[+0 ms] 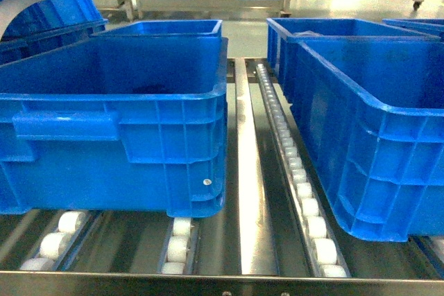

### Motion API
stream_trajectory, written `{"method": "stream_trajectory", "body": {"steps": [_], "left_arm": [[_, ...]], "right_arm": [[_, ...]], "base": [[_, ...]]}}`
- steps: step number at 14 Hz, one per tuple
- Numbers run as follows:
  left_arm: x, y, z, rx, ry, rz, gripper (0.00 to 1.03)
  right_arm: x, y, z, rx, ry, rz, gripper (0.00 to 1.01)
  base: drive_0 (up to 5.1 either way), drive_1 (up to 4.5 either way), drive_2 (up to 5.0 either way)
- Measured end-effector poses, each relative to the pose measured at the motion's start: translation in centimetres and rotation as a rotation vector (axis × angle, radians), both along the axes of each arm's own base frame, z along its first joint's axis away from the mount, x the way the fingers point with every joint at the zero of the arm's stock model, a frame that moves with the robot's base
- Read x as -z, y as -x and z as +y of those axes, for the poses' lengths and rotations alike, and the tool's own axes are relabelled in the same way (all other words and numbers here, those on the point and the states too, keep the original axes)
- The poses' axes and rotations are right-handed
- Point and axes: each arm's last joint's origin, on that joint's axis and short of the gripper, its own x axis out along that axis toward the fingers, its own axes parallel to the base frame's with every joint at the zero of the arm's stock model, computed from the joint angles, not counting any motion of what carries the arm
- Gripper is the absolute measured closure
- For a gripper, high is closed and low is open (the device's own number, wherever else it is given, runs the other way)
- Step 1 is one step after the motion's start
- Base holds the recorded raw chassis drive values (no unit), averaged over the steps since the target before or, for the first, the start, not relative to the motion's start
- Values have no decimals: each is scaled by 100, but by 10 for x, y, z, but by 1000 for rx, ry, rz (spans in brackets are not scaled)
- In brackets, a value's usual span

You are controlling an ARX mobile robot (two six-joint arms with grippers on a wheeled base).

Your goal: Sort blue parts and orange caps into right shelf containers

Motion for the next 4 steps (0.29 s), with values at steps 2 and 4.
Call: {"method": "stream_trajectory", "body": {"steps": [2,4], "left_arm": [[0,0,0,0,0,0,5],[0,0,0,0,0,0,5]], "right_arm": [[0,0,0,0,0,0,3],[0,0,0,0,0,0,3]], "base": [[0,0,0],[0,0,0]]}}
